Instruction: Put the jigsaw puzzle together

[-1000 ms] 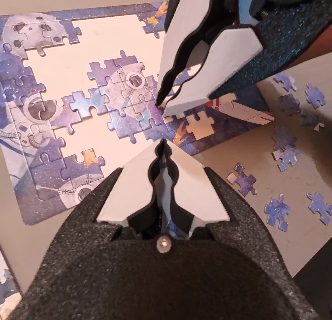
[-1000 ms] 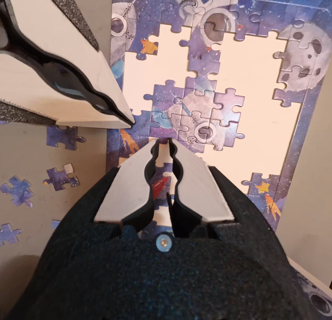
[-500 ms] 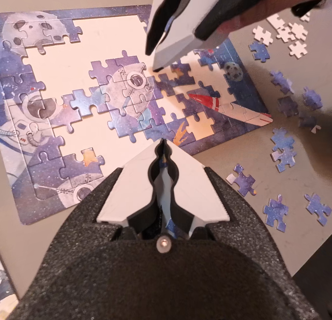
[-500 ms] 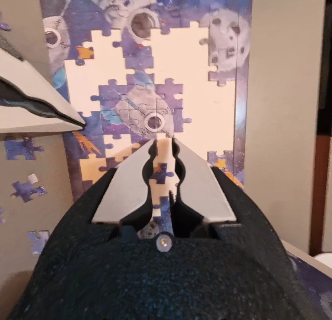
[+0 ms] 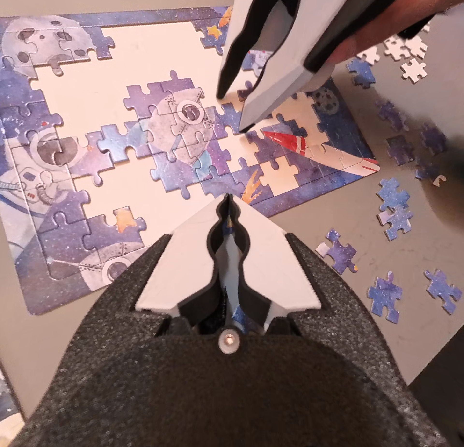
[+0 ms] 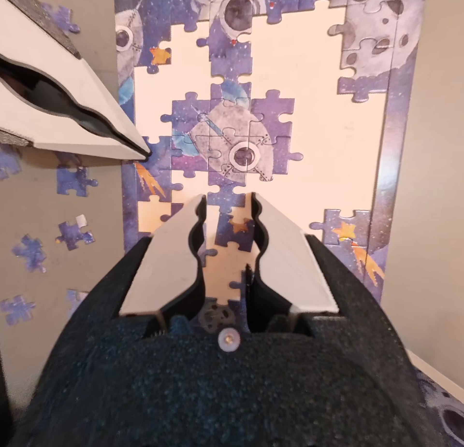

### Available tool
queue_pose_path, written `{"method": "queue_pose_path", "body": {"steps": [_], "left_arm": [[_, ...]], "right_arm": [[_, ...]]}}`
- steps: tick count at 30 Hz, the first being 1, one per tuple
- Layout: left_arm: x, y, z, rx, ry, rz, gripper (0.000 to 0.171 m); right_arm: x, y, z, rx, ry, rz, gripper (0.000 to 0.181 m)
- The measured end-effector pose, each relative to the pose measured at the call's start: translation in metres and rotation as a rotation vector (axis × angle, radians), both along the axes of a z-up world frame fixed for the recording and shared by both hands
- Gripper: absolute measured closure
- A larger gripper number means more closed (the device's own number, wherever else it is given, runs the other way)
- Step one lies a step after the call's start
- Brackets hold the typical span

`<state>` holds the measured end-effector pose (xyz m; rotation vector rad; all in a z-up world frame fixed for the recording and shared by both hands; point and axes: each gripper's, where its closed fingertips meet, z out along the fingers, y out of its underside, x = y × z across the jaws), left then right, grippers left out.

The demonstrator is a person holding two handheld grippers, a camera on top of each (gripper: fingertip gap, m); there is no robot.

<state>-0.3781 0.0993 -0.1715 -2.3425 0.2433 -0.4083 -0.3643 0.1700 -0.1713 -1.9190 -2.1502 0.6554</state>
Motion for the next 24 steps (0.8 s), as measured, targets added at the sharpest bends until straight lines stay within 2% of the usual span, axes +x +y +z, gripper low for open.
{"method": "queue_pose_path", "body": {"steps": [5,14,24], "left_arm": [[0.000,0.000,0.000,0.000,0.001,-0.001,0.171],[0.000,0.000,0.000,0.002,0.004,-0.001,0.171],[0.000,0.000,0.000,-0.001,-0.004,0.000,0.171]], "right_arm": [[-0.001,-0.002,-0.002,0.132,-0.049,-0.004,0.151],[-0.001,0.000,-0.003,0.097,-0.164,-0.014,0.161],[0.000,-0.005,0.010,0.069,-0.106,-0.021,0.158]]}}
